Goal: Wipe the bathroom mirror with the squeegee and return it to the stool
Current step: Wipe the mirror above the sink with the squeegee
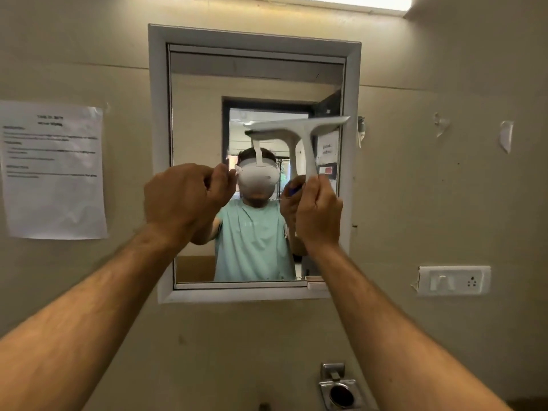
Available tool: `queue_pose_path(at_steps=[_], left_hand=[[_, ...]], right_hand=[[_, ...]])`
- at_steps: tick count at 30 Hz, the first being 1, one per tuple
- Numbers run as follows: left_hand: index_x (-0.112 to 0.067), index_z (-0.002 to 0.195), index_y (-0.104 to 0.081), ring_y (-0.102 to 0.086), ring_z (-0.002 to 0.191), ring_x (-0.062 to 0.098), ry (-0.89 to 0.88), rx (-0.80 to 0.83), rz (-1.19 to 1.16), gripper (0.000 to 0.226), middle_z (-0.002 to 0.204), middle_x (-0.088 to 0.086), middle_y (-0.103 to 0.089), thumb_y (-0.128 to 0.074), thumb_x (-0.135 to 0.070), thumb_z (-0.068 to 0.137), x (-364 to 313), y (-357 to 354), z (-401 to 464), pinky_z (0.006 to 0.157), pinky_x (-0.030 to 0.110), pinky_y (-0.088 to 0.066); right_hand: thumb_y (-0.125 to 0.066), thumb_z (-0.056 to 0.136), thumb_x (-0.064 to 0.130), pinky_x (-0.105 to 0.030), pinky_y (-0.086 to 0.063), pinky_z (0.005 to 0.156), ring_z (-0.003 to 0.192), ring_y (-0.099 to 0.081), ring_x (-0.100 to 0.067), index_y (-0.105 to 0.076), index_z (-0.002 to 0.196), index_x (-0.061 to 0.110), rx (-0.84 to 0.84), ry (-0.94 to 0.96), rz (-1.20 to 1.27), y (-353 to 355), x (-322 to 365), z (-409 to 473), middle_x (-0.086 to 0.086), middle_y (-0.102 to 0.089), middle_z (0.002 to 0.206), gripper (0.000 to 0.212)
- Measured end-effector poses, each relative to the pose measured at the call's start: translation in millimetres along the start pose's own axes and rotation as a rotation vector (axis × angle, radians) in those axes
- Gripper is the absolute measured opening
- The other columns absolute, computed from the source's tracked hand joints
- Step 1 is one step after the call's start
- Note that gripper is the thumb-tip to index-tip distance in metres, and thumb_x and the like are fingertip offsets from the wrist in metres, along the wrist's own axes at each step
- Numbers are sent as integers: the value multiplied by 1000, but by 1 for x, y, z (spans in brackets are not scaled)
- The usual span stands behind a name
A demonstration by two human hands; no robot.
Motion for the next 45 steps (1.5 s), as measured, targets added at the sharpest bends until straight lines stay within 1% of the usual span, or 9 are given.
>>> queue_pose_path(at_steps=[6, 9, 13, 17, 23, 29, 34, 39, 45], left_hand=[[-23, 69, -67, -46, 47, 16, -8, 43, 41, 57, 51, -12, -40, -32, -54, 102, 7, -9, -13, 52, 29, -44], [-16, 73, -71, -38, 45, 7, -14, 32, 8, 59, 51, -15, -36, -34, -52, 102, 14, -13, -20, 53, 22, -32], [-21, 72, -68, -42, 46, 10, -28, 65, 20, 57, 51, -12, -40, -33, -53, 103, 18, -17, -24, 51, 24, -35], [-29, 65, -51, -43, 45, 11, -42, 68, 28, 48, 51, -12, -42, -34, -55, 102, 18, -21, -25, 49, 25, -38], [-29, 70, -48, -44, 50, 14, -74, 38, 5, 43, 60, -10, -41, -35, -53, 103, 24, -22, -24, 49, 26, -35], [-32, 71, -48, -49, 53, 22, -85, 55, -4, 39, 64, -6, -46, -37, -52, 102, 30, -17, -28, 53, 38, -49], [-23, 73, -62, -50, 53, 23, -86, 63, -50, 49, 65, -3, -50, -37, -53, 102, 34, -15, -33, 54, 39, -50], [-27, 74, -54, -50, 56, 22, -88, 46, -40, 39, 67, -7, -48, -39, -49, 102, 29, -14, -34, 52, 28, -36], [-19, 87, -58, -53, 62, 26, -52, 38, -110, 37, 78, -1, -55, -42, -50, 98, 31, -14, -38, 56, 37, -48]], right_hand=[[-31, 104, 37, -54, -54, 66, 72, -63, -31, -60, 91, 12, 29, -93, -43, -1, -14, -14, -4, -64, 74, 40], [-31, 102, 39, -51, -53, 60, 66, -63, -27, -59, 93, 15, 28, -80, -61, 6, -40, -51, 8, -58, 66, 37], [-30, 101, 42, -49, -56, 60, 66, -65, -21, -59, 97, 12, 85, -125, -22, 8, -59, -95, -3, -68, 73, 42], [-28, 99, 47, -34, -49, 48, 54, -58, -9, -54, 86, 20, 9, -71, -16, 1, -38, -82, 6, -60, 62, 40], [-29, 98, 46, -48, -55, 61, 66, -65, -27, -59, 88, 11, -23, -118, -7, -18, -14, -40, -9, -67, 72, 48], [-30, 102, 38, -10, -39, 48, 57, -54, -1, -50, 85, 22, 5, -103, -29, -11, -56, -105, 10, -52, 63, 32], [-29, 100, 46, -13, -37, 42, 52, -50, -2, -51, 92, 24, 28, -111, -40, 2, -73, -154, 11, -42, 59, 33], [-30, 102, 39, -15, -31, 43, 50, -50, -5, -50, 84, 20, -5, -52, -95, 2, -55, -119, 11, -45, 57, 33], [-30, 103, 39, -20, -41, 48, 54, -51, -5, -49, 85, 23, -14, -96, -150, -8, -41, -86, 13, -50, 61, 30]])
Point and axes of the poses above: each hand's wrist, its own z-axis towards the middle knuckle, its own y-axis out of the back of the hand, x = y × z, the point moved 1 cm from there along z, towards the middle knuckle
